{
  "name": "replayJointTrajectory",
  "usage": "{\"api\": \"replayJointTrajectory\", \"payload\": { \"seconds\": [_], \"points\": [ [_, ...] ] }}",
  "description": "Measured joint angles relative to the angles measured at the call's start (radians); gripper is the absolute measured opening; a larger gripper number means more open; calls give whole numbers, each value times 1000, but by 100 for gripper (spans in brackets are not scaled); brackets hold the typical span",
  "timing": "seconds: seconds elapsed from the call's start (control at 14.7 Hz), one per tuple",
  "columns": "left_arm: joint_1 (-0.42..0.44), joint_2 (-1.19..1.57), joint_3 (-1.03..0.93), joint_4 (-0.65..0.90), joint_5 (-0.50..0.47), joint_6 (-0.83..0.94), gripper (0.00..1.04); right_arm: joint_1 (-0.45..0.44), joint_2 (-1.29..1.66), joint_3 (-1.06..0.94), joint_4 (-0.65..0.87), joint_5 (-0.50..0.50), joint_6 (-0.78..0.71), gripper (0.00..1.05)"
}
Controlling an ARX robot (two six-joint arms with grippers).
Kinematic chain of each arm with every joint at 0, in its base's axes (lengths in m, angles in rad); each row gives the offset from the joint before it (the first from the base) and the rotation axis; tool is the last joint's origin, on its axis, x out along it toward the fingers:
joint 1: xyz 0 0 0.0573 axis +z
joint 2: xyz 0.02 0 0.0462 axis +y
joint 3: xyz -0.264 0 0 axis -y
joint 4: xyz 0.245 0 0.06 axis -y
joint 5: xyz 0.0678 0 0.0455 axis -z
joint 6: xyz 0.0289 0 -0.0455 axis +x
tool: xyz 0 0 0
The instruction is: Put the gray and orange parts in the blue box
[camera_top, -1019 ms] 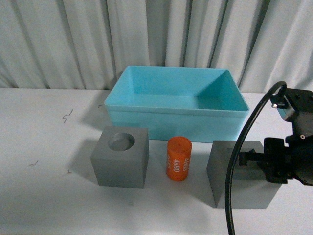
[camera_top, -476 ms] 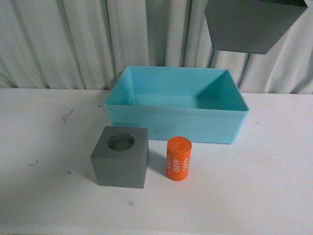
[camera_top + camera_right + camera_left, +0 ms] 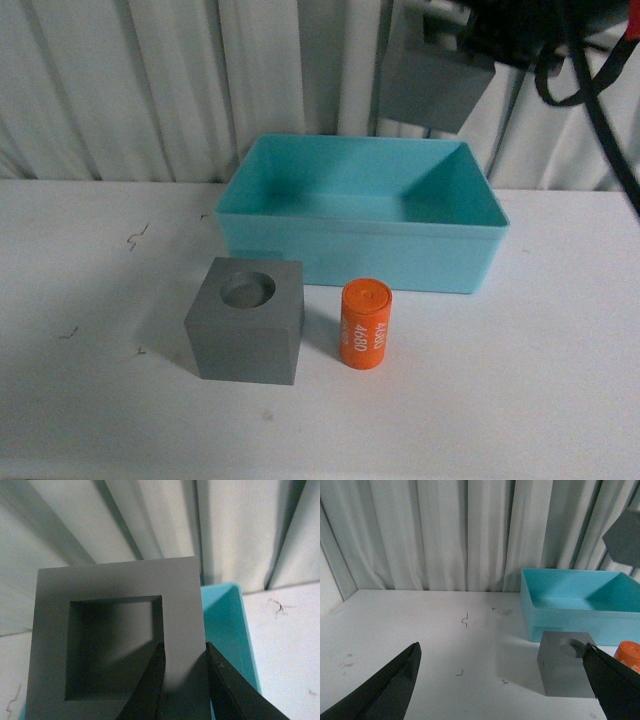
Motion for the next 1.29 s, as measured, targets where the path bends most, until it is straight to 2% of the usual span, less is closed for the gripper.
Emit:
{"api": "replayJointTrajectory", "payload": {
  "seconds": [0.48,1.09,1.16,1.29],
  "points": [
    [0,0,0,0,0,0,98,29,235,151,-76,82,98,18],
    [0,0,0,0,0,0,98,23,304,195,-148,126,97,18],
    [0,0,0,0,0,0,98,20,304,195,-139,137,92,20],
    [0,0,0,0,0,0,98,14,302,188,-90,142,90,41]
  ]
}}
